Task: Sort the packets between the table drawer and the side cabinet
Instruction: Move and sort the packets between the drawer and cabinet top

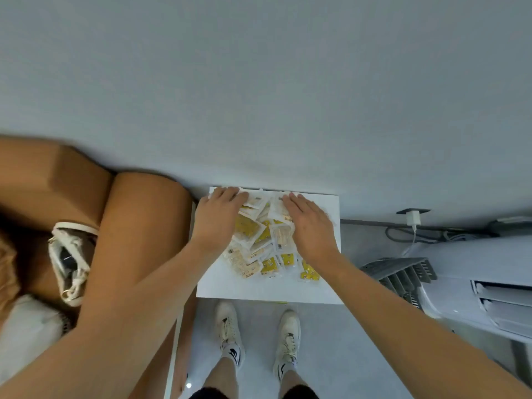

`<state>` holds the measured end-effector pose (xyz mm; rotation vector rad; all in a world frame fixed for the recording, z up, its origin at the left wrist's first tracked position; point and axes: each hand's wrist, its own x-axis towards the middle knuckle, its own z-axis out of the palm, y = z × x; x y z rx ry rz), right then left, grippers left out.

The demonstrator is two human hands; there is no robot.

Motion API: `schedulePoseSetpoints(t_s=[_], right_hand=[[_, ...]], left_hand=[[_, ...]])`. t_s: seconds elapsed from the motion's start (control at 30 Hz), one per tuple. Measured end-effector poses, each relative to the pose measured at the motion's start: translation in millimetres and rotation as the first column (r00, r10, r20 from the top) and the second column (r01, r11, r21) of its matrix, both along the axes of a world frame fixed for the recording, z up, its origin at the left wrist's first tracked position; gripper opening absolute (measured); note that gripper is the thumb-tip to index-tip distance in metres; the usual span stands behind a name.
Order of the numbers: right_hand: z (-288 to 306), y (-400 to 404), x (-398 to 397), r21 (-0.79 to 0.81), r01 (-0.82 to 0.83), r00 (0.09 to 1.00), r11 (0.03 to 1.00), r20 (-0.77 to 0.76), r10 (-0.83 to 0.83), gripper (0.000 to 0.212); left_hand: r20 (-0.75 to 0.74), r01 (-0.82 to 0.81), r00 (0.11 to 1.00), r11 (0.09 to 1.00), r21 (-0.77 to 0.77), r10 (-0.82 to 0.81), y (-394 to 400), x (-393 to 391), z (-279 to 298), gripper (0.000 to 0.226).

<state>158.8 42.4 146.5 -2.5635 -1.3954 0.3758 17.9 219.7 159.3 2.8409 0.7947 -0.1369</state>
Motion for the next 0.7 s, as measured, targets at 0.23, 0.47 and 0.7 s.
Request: schedulePoseSetpoints(t_s=[0.23, 0.47, 0.7], right_hand=[[151.7, 4.6, -61.6, 0.099, -0.276, 0.961, 0.956, 0.047, 0.273, 0.084], [262.8, 30.5, -185.3, 0.182, -0.688, 0.725, 0.703, 0.122, 0.678, 0.078], [297.3, 30.1, -372.7, 0.219, -0.932, 0.332, 0.288, 0.201, 0.921, 0.074]], left_hand=[[0.091, -0.226, 0.971, 0.972, 0.062, 0.22, -42.4, -104.6, 156.6, 0.06], [0.153, -0.621, 0.782, 0.774, 0.124, 0.604, -110.9, -272.2, 268.6, 0.053], [0.239, -0.893, 0.443, 0.401, 0.203, 0.864, -218.6, -463.3, 302.3, 0.064]])
